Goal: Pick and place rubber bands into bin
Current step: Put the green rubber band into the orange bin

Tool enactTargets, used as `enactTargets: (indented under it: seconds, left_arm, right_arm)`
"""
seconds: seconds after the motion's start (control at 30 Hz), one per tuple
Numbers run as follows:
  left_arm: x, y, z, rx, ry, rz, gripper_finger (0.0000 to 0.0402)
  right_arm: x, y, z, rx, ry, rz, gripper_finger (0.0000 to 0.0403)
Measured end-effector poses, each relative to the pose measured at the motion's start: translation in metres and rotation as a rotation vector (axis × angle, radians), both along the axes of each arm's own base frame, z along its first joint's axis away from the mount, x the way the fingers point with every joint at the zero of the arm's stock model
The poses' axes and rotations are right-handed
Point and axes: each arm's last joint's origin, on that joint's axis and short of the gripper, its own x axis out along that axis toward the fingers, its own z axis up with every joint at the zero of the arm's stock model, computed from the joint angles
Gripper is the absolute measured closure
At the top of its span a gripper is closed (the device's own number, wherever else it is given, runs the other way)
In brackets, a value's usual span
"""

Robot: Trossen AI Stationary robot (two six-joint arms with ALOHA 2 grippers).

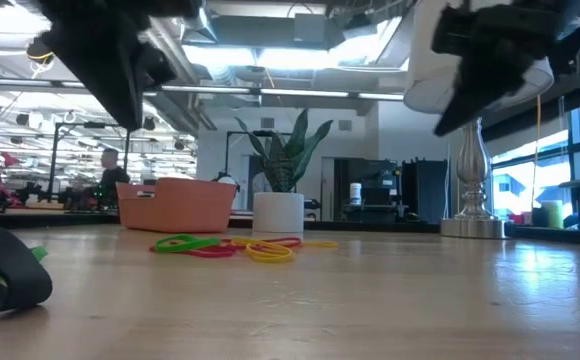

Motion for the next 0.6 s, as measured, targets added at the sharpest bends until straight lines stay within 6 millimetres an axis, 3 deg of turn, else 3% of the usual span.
enactTargets:
  seconds: [0.23,0.47,0.6]
  left_arm:
    - [0.005,-0.042,-0.010,-0.091,0.095,-0.109,0.0391]
    - [0.010,-0.079,-0.030,-0.111,0.172,-0.150,0.0335]
    - [0.011,-0.086,-0.045,-0.085,0.221,-0.146,0.0308]
  right_arm:
    - [-0.028,0.000,-0.012,0.024,-0.018,0.019,0.0389]
    - [-0.037,-0.002,-0.025,0.016,0.014,0.021,0.0389]
    - [-0.038,-0.002,-0.028,0.014,0.020,0.022,0.0389]
